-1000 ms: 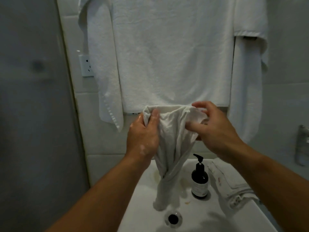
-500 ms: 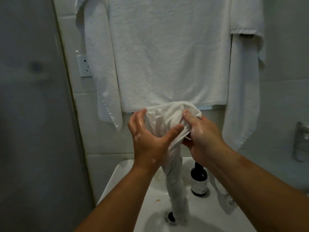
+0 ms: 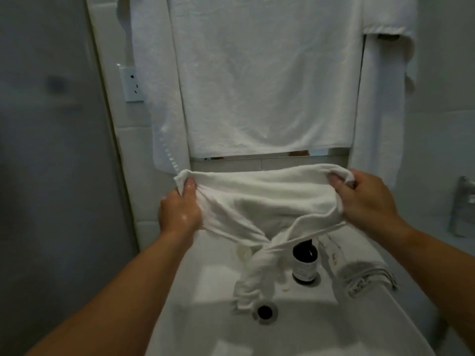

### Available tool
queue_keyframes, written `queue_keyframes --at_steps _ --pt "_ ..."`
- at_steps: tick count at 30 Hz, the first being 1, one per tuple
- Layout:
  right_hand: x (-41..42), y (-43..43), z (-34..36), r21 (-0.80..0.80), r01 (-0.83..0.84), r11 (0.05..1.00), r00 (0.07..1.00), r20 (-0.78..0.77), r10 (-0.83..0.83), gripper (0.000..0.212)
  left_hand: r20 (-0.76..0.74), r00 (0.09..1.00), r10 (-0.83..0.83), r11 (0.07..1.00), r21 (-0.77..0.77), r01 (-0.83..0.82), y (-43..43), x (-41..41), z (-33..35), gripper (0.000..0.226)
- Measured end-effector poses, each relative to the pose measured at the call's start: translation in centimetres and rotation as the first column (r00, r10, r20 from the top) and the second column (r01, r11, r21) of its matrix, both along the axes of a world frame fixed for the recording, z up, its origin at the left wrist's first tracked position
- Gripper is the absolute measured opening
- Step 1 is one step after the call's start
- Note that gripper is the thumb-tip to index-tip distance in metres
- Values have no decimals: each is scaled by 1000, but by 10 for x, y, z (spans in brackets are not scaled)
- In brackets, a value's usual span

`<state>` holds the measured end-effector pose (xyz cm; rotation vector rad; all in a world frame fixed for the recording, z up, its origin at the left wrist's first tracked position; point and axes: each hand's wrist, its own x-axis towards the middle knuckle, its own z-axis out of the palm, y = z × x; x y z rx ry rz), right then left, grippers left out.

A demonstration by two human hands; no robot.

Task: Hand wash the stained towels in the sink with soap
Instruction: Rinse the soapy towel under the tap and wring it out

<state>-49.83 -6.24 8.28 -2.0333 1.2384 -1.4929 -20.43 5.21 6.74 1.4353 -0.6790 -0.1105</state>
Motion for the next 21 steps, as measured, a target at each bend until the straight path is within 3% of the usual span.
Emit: queue_keyframes --at_steps 2,3,5,7,8,10,12,13,16,18,20,21 --pt "-16 -9 -1 -114 -23 993 987 -161 4 34 143 989 -29 998 -55 38 12 15 5 54" --pt "-21 -10 1 -142 -40 989 982 -191 12 35 225 971 -77 997 -12 82 18 20 7 47" --pt "-22 -12 3 -170 -52 984 985 -171 23 34 395 917 -62 995 97 25 22 28 13 35" --pt "-15 -6 8 -176 -11 984 994 -111 -9 37 490 870 -59 982 186 -38 26 24 22 39" --pt "-9 -4 10 -127 17 992 999 -35 -22 40 462 885 -55 979 201 -44 25 22 26 43" --pt "5 4 16 132 -19 991 978 207 -9 50 325 944 -57 984 175 -1 24 21 28 42" --pt "21 15 20 406 -199 892 901 435 2 49 96 987 -132 990 58 127 19 14 20 39" --pt "29 21 19 465 -268 843 874 485 10 44 16 987 -161 986 31 161 17 9 14 38" --pt "46 30 18 465 -315 827 869 493 53 37 48 987 -154 987 54 152 10 -5 3 37" --pt "48 31 28 382 -381 842 800 593 93 35 -77 964 -253 964 -106 245 13 -11 14 38" --pt "43 32 38 283 -521 806 664 727 174 45 -247 814 -526 834 -338 437 18 -14 23 43" --pt "42 36 37 299 -544 784 681 704 204 53 -272 724 -634 763 -371 529 18 -17 20 50"
